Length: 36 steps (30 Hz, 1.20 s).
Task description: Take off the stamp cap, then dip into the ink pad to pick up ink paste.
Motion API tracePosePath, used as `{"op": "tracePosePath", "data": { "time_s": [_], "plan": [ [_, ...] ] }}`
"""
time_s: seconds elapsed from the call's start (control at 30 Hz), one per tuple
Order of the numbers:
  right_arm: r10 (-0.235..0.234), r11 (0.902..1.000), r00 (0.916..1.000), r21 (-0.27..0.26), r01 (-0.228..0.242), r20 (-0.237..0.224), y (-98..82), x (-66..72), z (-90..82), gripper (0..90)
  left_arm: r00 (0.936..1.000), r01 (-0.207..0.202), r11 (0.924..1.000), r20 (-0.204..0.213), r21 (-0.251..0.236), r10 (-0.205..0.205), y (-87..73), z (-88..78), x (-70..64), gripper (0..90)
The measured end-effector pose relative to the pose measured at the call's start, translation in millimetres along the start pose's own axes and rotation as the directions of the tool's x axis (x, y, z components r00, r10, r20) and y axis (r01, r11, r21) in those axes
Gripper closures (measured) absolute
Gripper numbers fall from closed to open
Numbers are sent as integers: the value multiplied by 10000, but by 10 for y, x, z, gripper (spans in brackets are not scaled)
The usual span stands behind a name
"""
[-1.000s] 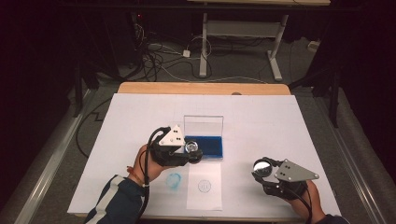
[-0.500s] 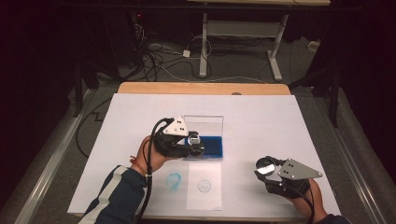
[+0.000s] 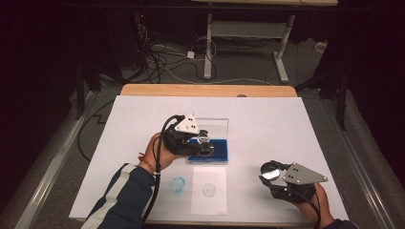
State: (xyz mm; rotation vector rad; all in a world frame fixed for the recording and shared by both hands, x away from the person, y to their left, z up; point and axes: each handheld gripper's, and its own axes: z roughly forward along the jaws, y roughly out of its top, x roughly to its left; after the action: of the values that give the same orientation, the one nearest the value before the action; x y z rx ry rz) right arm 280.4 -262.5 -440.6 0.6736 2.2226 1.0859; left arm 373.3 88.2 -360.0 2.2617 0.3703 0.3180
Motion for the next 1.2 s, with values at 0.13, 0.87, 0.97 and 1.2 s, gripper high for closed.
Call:
{"op": "tracePosePath", "data": {
  "time_s": [0.13, 0.87, 0.97, 1.2],
  "plan": [
    [-12, 10000, 10000, 0, 12, 1, 1, -2, 2, 383, 10000, 45, 10000, 83, 63, -46, 13, 33, 38, 545],
    [-160, 9998, 9998, 119, 161, -99, -21, 57, -29, 383, 9987, 426, 9944, 222, 965, -450, 9, 435, 209, 544],
    [-256, 9995, 9996, 153, 258, -129, -18, 75, -32, 383, 9988, 410, 9937, 213, 1047, -434, -4, 501, 211, 544],
    [-211, 9996, 9997, 187, 214, -151, -31, 62, -31, 383, 9978, 598, 9894, 222, 1322, -632, -72, 634, 257, 544]
  ]
}}
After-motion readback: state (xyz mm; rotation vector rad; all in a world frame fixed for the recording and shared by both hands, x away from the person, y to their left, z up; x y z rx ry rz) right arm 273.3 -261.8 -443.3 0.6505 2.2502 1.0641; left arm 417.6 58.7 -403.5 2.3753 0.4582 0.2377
